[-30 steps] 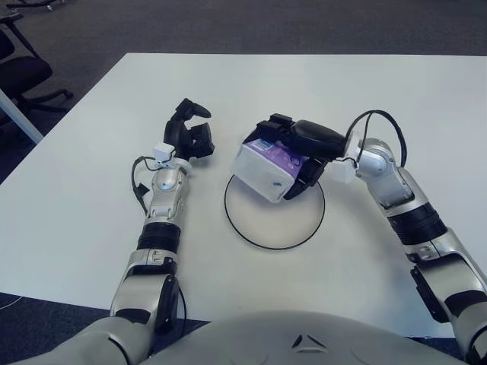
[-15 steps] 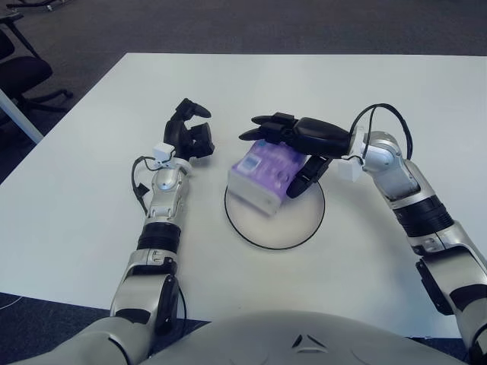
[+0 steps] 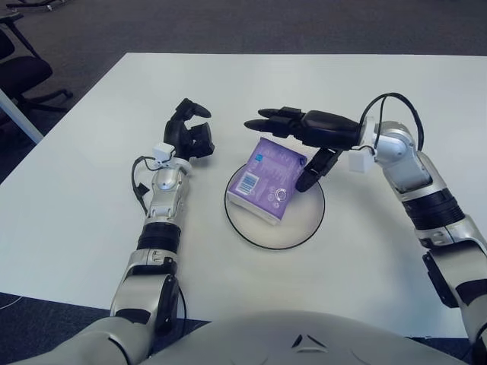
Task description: Put the tissue paper into the plate.
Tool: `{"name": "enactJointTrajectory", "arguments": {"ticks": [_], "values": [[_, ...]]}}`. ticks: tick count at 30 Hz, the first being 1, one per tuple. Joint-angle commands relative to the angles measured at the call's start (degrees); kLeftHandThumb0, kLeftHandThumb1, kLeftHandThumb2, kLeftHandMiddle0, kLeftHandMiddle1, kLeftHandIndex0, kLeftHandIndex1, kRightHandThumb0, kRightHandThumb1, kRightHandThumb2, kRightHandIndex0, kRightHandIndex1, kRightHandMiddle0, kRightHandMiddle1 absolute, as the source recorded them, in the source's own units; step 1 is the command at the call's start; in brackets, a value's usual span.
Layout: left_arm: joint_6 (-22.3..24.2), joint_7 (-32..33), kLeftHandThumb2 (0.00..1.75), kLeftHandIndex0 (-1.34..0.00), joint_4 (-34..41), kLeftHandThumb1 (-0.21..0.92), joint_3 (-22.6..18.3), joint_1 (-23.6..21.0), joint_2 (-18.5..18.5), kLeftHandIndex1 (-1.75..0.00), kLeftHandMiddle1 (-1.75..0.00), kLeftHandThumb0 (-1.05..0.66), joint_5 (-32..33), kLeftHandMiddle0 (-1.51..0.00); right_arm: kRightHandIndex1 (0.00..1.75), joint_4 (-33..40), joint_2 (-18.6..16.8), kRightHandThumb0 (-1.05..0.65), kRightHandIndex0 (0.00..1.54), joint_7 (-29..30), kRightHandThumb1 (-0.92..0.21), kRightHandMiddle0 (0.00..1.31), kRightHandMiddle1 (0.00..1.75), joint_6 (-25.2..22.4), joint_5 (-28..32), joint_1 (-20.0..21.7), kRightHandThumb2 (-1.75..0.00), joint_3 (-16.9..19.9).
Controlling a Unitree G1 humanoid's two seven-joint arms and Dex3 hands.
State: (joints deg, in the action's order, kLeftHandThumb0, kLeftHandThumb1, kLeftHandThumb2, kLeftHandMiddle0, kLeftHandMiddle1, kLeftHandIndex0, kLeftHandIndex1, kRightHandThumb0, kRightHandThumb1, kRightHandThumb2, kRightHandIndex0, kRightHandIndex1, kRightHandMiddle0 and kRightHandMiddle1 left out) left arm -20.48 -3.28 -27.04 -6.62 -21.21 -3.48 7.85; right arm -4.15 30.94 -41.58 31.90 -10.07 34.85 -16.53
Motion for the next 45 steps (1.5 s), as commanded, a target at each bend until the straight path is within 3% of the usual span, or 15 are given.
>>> {"name": "enactJointTrajectory", "arguments": {"ticks": [1, 11, 14, 20, 26, 34, 43, 45], "values": [[0.61, -0.10, 1.26, -0.58, -5.03, 0.36, 0.57, 10.32, 3.89, -1.75, -1.75, -0.46, 0.20, -1.31, 0.00, 0.99, 2.11, -1.05, 0.00, -1.49, -0.89, 0.00, 0.00, -0.42, 2.27, 1.95, -0.14, 2.17], [0.70, -0.16, 1.26, -0.58, -5.33, 0.36, 0.44, 10.01, 3.74, -1.75, -1.75, -0.46, 0.25, -1.31, 0.00, 0.89, 9.61, -1.05, 0.00, -5.43, -0.88, 0.00, 0.00, 0.64, 5.03, 5.39, -0.13, 7.35], [0.72, -0.29, 1.26, -0.58, -5.38, 0.36, 0.37, 9.96, 3.68, -1.75, -1.75, -0.46, 0.35, -1.31, 0.00, 1.33, 9.50, -1.05, 0.00, -4.89, -0.88, 0.00, 0.00, -0.21, 3.98, 5.25, -0.13, 7.20], [0.74, -0.63, 1.26, -0.58, -5.50, 0.36, 0.25, 9.88, 3.56, -1.75, -1.75, -0.46, 0.57, -1.31, 0.00, 1.13, 8.22, -1.05, 0.00, -4.50, -0.88, 0.00, 0.00, -4.47, 7.41, 2.51, -0.13, 8.24], [0.70, -0.73, 1.26, -0.58, -5.59, 0.36, 0.16, 9.83, 3.38, -1.75, -1.75, -0.46, 0.50, -1.31, 0.00, 2.22, 8.33, -1.05, 0.00, -5.00, -0.88, 0.00, 0.00, -10.63, 9.81, 1.90, -0.13, 9.28], [0.64, -0.48, 1.26, -0.58, -5.66, 0.36, 0.28, 9.80, 2.95, -1.75, -1.75, -0.46, -0.09, -1.31, 0.00, -9.67, 7.90, -1.05, 0.00, -1.44, -0.91, 0.00, 0.00, -5.30, 6.61, 4.92, -0.15, 10.42], [0.77, -0.09, 1.26, -0.58, -5.60, 0.36, 0.25, 9.78, 2.77, -1.75, -1.75, -0.46, -0.39, -1.31, 0.01, -11.14, 7.00, -1.05, 0.02, 5.54, -0.92, 0.04, 0.03, -5.10, 3.12, 4.68, -0.24, 12.34], [0.70, 0.03, 1.26, -0.58, -5.57, 0.36, 0.28, 9.80, 2.78, -1.75, -1.75, -0.46, -0.48, -1.31, 0.02, -11.78, 5.49, -1.00, 0.05, 9.38, -0.92, 0.02, 0.19, -5.61, 1.86, 3.77, -0.23, 12.95]]}}
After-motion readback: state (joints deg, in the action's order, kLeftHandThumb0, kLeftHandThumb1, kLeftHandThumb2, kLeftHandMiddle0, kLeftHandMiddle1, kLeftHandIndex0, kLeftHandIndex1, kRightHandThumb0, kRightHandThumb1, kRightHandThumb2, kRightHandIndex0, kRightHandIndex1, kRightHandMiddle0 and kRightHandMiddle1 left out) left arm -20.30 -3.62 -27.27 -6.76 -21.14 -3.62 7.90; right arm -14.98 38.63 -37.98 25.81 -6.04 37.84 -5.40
